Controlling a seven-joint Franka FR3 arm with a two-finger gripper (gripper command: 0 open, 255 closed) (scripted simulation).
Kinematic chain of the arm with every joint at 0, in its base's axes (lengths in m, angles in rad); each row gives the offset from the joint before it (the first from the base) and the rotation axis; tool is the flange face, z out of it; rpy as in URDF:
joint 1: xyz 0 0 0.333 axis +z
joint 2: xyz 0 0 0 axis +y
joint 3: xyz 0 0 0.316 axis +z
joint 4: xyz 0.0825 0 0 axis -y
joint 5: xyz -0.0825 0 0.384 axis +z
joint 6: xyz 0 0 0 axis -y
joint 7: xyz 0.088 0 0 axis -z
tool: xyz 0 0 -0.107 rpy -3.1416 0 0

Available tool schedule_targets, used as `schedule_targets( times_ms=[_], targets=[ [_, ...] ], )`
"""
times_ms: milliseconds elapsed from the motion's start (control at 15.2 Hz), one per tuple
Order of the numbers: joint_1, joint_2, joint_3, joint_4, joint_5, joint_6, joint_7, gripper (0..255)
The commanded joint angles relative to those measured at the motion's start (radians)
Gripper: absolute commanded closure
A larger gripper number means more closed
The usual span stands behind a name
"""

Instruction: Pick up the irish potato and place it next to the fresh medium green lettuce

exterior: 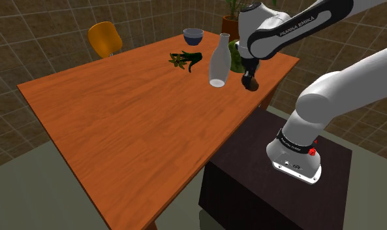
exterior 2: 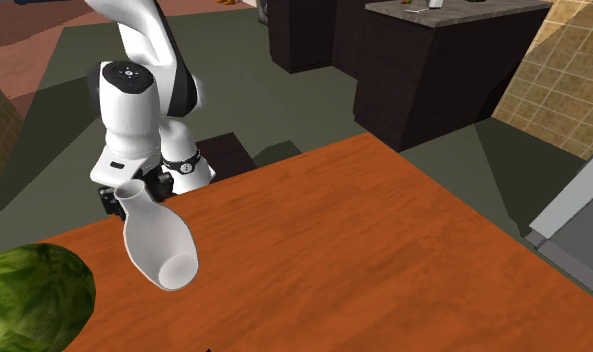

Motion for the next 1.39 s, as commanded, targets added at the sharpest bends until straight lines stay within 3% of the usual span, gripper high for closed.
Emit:
schedule_targets(
  times_ms=[0, 528, 594, 924, 1188, 1320],
  targets=[
    [-0.003, 0.027, 0.000, -0.012, -0.009, 0.038, 0.014, 255],
    [-0.006, 0.041, 0.000, -0.019, -0.015, 0.058, 0.021, 255],
    [-0.006, 0.041, 0.000, -0.019, -0.015, 0.058, 0.021, 0],
    [-0.006, 0.041, 0.000, -0.019, -0.015, 0.058, 0.021, 0],
    [0.034, -0.033, 0.029, 0.062, 0.047, -0.100, 0.000, 0],
    [0.034, -0.033, 0.029, 0.062, 0.047, -0.100, 0.000, 0]
  ],
)
